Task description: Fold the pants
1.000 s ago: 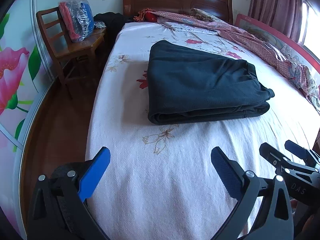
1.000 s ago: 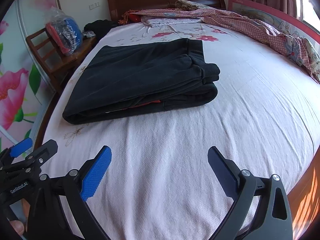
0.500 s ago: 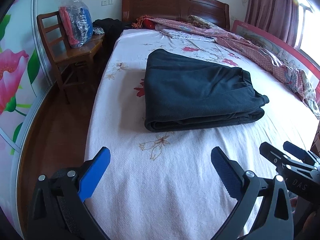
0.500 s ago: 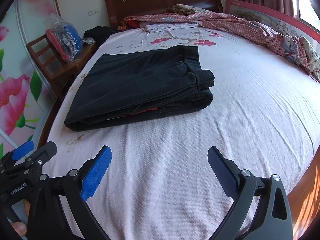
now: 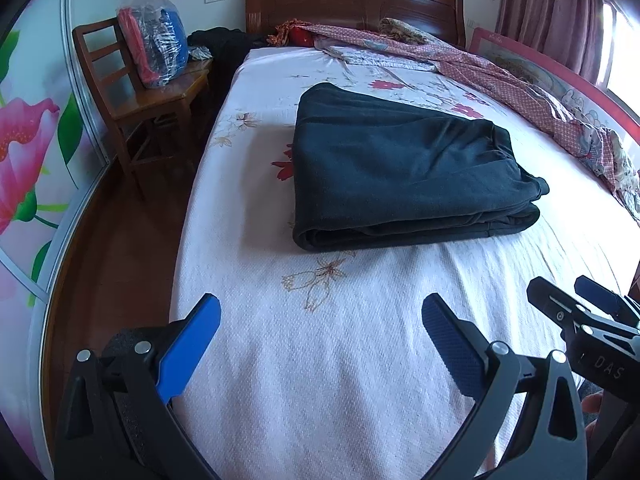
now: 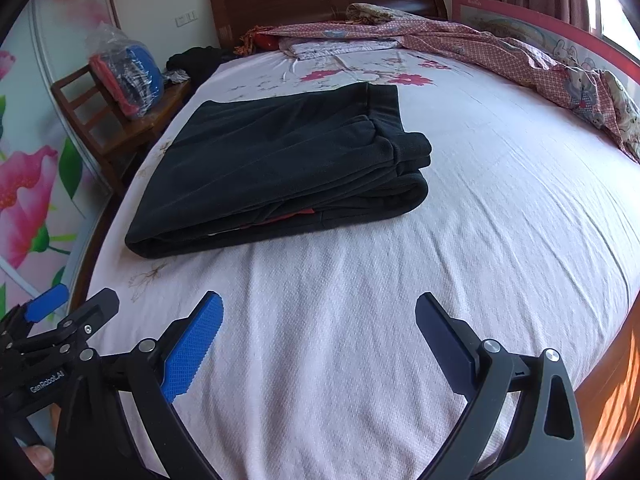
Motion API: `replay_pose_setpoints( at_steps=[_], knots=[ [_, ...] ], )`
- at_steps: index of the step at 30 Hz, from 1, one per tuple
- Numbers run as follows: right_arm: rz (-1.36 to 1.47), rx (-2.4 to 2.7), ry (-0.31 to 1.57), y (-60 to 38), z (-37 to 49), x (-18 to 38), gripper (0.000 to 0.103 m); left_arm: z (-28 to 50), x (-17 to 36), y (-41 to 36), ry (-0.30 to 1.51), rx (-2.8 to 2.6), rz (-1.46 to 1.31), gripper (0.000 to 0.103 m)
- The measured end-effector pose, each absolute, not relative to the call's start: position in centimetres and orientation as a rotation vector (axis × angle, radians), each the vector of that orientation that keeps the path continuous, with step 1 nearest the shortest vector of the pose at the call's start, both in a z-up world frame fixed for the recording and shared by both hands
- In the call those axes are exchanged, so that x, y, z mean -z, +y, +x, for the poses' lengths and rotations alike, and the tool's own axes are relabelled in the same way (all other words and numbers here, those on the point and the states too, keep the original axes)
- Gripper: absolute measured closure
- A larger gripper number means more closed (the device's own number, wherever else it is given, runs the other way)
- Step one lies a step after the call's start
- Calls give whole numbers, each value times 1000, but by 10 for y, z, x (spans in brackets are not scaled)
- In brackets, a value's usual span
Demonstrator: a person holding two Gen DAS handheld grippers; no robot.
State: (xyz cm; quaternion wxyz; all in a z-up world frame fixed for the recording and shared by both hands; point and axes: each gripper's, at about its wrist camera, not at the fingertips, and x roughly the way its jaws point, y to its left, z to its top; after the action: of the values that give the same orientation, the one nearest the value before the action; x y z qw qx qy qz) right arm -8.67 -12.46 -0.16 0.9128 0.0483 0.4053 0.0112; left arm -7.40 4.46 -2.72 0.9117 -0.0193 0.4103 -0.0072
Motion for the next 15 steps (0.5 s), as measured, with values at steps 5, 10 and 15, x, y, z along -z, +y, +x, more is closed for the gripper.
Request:
replay_pose_setpoints(
  at_steps=[5, 10, 15],
  knots=[
    [109, -22, 840, -125, -87, 2, 7, -75, 27, 44, 847, 13, -42, 2],
    [109, -24, 843, -125, -87, 3, 7, -75, 27, 44, 849, 12, -42, 2],
    [108, -24, 840, -124, -87, 3, 7, -75, 28, 43, 851, 14, -38, 2]
  ],
)
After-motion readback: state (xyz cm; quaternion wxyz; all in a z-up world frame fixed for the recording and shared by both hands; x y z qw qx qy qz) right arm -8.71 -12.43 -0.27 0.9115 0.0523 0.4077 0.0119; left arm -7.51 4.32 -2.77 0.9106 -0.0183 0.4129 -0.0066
